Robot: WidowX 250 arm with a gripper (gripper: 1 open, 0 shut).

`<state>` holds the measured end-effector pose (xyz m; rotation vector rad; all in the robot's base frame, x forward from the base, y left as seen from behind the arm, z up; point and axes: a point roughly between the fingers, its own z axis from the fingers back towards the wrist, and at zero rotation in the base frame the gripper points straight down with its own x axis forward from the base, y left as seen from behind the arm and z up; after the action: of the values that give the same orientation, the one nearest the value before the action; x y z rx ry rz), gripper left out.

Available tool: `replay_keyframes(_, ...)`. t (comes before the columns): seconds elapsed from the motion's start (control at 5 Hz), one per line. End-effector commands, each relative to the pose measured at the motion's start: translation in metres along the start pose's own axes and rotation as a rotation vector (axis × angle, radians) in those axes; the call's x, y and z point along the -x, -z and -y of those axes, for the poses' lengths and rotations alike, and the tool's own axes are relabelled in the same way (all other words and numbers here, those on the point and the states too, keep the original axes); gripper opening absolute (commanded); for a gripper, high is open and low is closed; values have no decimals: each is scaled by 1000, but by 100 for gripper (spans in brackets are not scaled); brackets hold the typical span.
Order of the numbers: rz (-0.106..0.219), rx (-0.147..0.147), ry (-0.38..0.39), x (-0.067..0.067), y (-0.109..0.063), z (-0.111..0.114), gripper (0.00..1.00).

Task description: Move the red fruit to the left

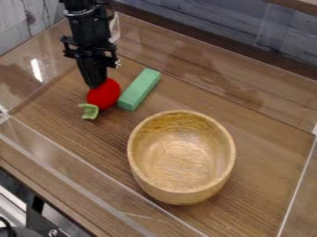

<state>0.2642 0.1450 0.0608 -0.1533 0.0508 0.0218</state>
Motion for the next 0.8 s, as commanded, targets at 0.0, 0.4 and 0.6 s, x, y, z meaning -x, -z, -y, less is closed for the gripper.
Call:
replay_keyframes(0.0,27,-29,25,-2,-11,-9,100)
replay_keyframes(0.4,20,-29,146,-9,-3,-34,0)
replay_keyframes(0.6,13,-31,182,-14,6,-28,100)
